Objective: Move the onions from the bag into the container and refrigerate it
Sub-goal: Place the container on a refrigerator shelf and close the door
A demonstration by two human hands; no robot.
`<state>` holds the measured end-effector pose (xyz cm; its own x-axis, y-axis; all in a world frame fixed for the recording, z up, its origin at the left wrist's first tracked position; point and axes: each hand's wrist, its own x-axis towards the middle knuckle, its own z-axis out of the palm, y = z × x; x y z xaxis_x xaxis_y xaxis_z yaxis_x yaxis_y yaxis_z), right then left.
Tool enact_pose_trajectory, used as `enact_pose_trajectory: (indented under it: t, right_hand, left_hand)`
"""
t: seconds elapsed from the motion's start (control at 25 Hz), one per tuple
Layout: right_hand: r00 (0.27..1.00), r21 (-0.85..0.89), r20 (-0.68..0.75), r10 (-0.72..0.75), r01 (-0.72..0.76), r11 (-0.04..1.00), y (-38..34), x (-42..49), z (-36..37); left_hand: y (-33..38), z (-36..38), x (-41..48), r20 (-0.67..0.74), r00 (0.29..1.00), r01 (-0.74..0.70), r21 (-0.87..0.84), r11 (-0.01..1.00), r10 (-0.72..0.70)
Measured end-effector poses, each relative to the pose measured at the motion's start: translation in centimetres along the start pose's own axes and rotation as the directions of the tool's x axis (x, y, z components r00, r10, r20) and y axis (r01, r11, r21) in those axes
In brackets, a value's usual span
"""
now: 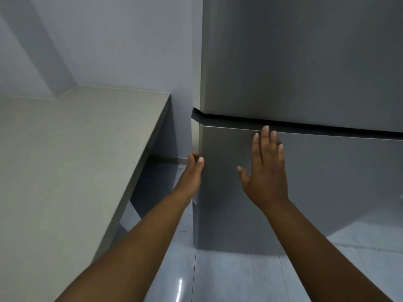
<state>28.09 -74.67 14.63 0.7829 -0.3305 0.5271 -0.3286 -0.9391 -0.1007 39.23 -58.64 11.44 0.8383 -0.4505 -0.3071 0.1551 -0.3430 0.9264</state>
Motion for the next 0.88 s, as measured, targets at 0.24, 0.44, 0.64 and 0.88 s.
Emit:
enact_pose_trajectory:
  t: [0.24, 0.44, 0.64, 0.88]
  right_hand:
    - [0.997, 0.040, 0.075, 0.004, -0.007, 0.999, 0.1, 1.2, 1.5]
    - [0.996, 0.110, 0.085, -0.010, 0.001, 0.994, 0.3, 1.2, 1.1]
    - [0.992, 0.450, 0.130, -0.009, -0.051, 0.891, -1.3, -2.2, 1.0]
    - [0.837, 0.663, 0.507, -0.206, -0.226, 0.714, -7.6, -10.1, 3.2]
  left_hand:
    - [0.5, -0.7, 2.6, 0.013, 1.000, 0.021, -0.078, 0.997, -0.020]
    - [-0.2, -0.8, 1.4, 0.024, 1.000, -0.001, -0.034, 0.999, 0.002]
    - [-3.1, -2.1, -3.3, -0.063, 0.993, -0.098, 0.006, 0.995, 0.098]
    - [-12.9, -6.4, -14.2, -0.302, 0.953, -0.050, -0.026, 0.998, 0.039]
